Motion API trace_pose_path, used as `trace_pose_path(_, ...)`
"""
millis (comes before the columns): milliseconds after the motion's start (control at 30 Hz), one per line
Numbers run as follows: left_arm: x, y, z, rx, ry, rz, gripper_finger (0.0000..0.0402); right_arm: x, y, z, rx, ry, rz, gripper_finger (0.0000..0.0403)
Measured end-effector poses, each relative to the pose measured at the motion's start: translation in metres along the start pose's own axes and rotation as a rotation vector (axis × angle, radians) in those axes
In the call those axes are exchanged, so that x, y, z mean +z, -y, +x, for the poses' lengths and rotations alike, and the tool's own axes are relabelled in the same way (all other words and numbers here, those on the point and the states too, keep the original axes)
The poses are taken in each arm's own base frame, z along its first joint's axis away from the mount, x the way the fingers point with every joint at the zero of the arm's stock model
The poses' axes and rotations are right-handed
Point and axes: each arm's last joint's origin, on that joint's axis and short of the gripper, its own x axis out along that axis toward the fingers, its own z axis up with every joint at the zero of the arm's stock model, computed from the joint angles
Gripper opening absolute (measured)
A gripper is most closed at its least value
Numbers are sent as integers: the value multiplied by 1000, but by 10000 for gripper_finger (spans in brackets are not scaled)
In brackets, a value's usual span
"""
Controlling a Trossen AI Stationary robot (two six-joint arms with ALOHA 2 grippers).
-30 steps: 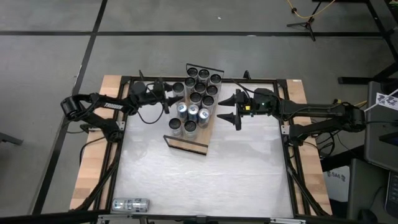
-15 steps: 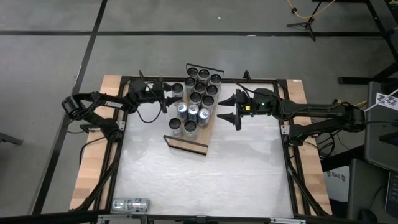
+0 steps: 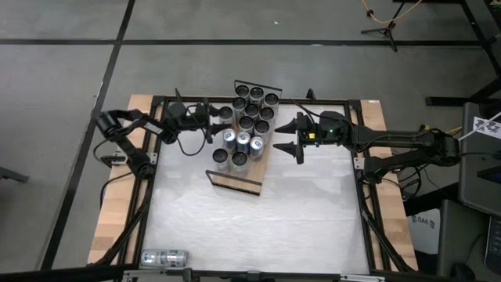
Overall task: Place canned beverage on shelf
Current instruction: Put the orange soda can on the shelf aligned with the other orange soda can
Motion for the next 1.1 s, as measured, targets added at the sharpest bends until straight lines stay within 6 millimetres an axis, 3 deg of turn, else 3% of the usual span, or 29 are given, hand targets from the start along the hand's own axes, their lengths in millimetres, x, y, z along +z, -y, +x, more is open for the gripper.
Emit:
trace_pose_path(333, -13, 0, 5, -14, 31, -38, 235, 0, 0, 0, 0, 1, -2, 303)
trace_pose_path(1100, -10, 9, 26, -6, 2, -27, 235, 0, 0, 0, 1, 1, -12, 303)
